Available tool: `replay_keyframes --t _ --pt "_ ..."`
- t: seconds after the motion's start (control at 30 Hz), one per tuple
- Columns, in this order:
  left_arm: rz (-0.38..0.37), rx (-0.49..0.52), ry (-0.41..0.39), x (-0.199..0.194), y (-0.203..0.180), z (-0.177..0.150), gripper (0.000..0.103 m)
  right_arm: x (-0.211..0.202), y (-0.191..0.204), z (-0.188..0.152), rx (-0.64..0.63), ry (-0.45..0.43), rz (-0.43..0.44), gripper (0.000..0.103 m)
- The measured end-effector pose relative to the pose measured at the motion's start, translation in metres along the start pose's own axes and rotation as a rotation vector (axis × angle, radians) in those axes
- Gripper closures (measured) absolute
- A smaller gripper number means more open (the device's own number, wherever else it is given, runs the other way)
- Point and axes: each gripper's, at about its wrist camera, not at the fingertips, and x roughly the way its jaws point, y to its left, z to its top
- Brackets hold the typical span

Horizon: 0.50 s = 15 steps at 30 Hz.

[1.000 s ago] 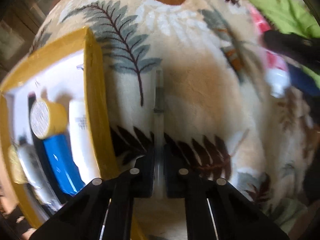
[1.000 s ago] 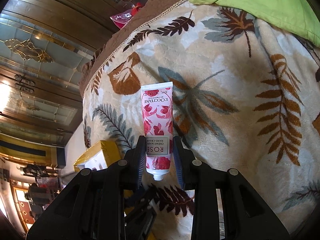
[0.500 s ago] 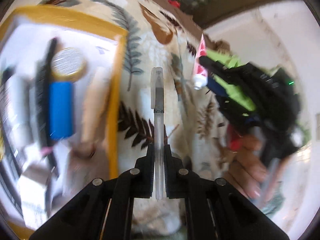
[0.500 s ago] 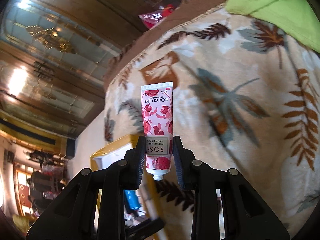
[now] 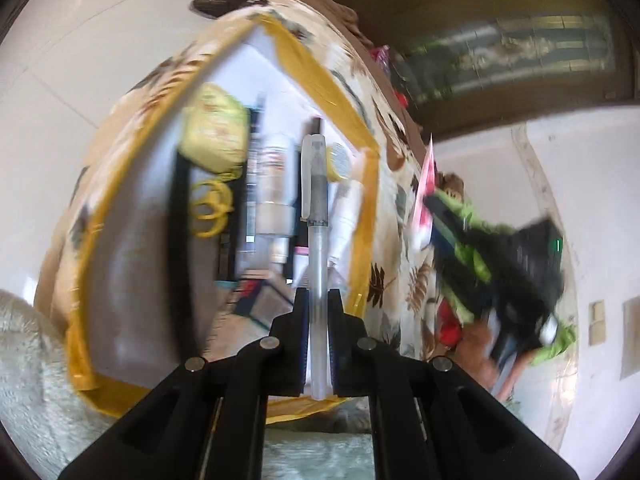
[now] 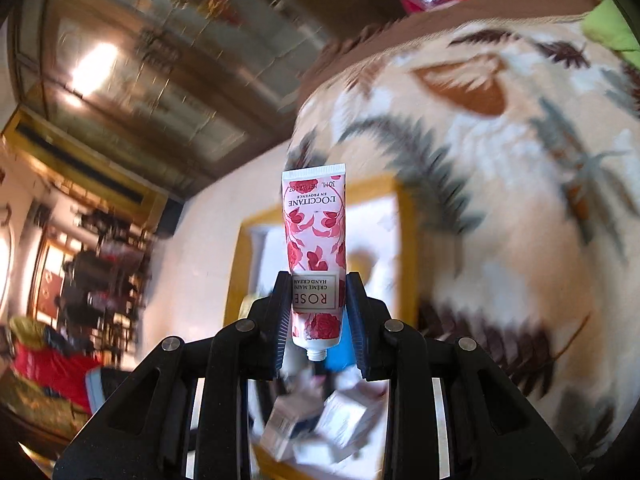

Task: Organize rigid objects
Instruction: 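Lower the pink tube into the tray with the right tool while the left tool lowers the clear pen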

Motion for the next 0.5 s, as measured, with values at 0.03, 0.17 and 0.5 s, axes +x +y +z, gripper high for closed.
replay_keyframes --t 0.03,0.17,0.5 --pt "0.001 -0.004 -0.008 0.0 0.005 0.002 0.097 0.005 0.008 -0.014 -0.016 0.023 -0.001 0.076" --pt "0.025 0.012 -0.04 0.007 0.007 0.005 0.097 0.022 0.023 -0.049 -0.083 0.101 -0.081 0.076" --pt "0.153 0.066 -0.094 0.002 0.023 0.012 0.097 0.042 0.029 -0.053 -0.126 0.097 -0.216 0.076"
